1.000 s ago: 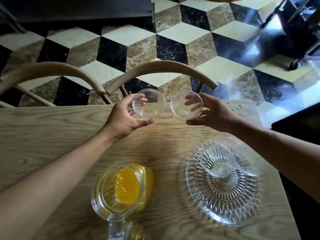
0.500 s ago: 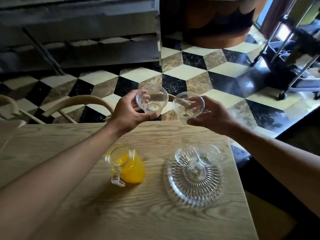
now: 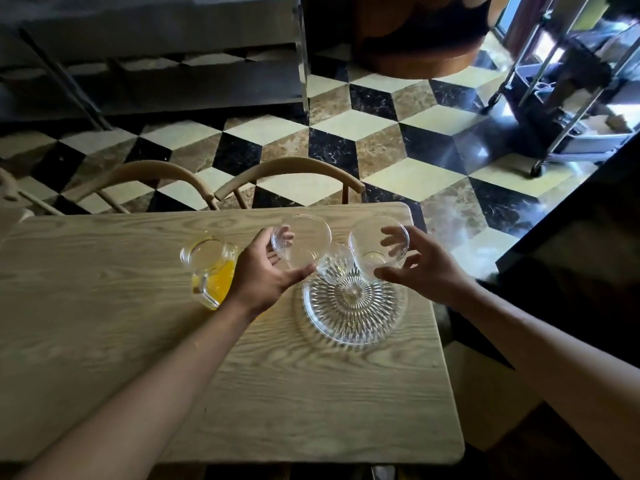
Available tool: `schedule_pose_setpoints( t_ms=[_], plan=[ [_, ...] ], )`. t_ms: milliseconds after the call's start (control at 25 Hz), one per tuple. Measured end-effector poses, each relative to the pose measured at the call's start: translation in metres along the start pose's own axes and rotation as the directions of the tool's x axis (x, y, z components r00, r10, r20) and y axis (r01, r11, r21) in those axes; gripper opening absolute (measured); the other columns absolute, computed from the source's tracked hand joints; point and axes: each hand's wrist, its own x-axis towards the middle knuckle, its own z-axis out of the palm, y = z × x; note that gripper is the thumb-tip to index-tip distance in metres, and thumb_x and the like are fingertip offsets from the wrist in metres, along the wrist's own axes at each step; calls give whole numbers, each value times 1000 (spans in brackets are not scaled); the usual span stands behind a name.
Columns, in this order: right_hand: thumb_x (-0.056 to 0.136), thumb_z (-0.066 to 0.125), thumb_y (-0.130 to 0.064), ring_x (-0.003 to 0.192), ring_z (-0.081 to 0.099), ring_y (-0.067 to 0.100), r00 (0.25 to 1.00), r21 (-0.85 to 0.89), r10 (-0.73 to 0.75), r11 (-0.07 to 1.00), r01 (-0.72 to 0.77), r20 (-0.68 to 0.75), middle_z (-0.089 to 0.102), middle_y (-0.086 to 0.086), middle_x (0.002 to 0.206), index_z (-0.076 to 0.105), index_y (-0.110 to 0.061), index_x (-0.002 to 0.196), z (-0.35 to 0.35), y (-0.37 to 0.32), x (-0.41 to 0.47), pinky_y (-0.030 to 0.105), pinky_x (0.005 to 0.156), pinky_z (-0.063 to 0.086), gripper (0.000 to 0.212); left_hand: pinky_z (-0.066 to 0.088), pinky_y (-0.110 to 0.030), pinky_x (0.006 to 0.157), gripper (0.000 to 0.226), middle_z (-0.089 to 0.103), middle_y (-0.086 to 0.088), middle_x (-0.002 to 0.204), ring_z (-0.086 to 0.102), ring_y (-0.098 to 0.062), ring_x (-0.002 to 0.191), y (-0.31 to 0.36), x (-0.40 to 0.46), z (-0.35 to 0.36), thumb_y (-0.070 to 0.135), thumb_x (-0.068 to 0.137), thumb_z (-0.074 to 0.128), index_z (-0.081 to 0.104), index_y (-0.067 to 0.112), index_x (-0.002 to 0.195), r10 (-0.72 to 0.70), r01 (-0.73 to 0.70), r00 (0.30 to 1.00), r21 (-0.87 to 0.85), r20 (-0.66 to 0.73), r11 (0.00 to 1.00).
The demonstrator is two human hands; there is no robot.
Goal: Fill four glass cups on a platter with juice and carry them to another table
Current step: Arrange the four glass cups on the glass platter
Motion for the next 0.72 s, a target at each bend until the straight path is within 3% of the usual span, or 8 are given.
schedule_pose_setpoints(
  t_ms=[120, 200, 320, 440, 520, 600, 720],
  plan=[
    [66, 92, -29, 97, 64, 15, 997, 12, 70, 997, -70, -11, 69, 3, 117, 60, -18, 134, 13, 29, -27, 13, 63, 49, 76, 52, -24, 99, 77, 70, 5, 125, 67, -8, 119, -24, -22, 21, 62, 53, 92, 57, 43, 119, -26, 26, 1000, 18, -13, 1000],
    [68, 93, -22, 101, 66, 20, 993, 8, 118, 993, -118, -16, 68, 3, 119, 60, -20, 134, 22, 48, -40, 17, 63, 51, 74, 53, -23, 98, 76, 69, 4, 126, 66, -5, 118, -39, -32, 35, 46, 58, 95, 57, 34, 123, -58, 58, 998, 18, -4, 998],
    [68, 94, -22, 105, 66, 21, 985, 31, 168, 985, -167, -35, 68, 0, 121, 60, -27, 133, 34, 70, -56, 36, 66, 55, 73, 53, -30, 105, 76, 67, 4, 128, 64, -6, 124, -65, -40, 51, 22, 65, 98, 59, 21, 130, -110, 110, 994, -6, 3, 994],
    [67, 94, -22, 111, 65, 18, 980, 4, 194, 981, -194, -53, 68, -3, 125, 59, -23, 136, 43, 89, -66, 41, 70, 56, 77, 54, -32, 105, 82, 66, 2, 130, 62, -5, 126, -90, -45, 64, 18, 65, 98, 58, 13, 137, -152, 152, 988, 6, 10, 988],
    [68, 94, -20, 114, 64, 16, 974, -5, 215, 976, -216, -67, 67, -4, 128, 57, -20, 138, 48, 99, -70, 40, 71, 57, 79, 56, -31, 103, 81, 65, 8, 129, 61, 2, 123, -102, -50, 73, 16, 65, 98, 57, 22, 135, -188, 188, 982, -1, 28, 982],
    [68, 94, -20, 114, 64, 16, 970, -26, 230, 972, -232, -78, 66, -5, 129, 57, -20, 139, 52, 107, -73, 40, 71, 58, 81, 54, -24, 102, 83, 65, 12, 127, 59, 12, 118, -110, -54, 80, 16, 65, 98, 56, 29, 135, -211, 211, 977, -7, 41, 977],
    [68, 94, -22, 98, 65, 8, 961, -59, 265, 961, -270, -83, 66, -8, 128, 55, -22, 141, 57, 114, -73, 42, 72, 59, 82, 46, -3, 92, 84, 65, 4, 127, 56, 25, 110, -123, -53, 90, 11, 66, 97, 56, 19, 139, -237, 238, 970, -9, 48, 971]
  ],
)
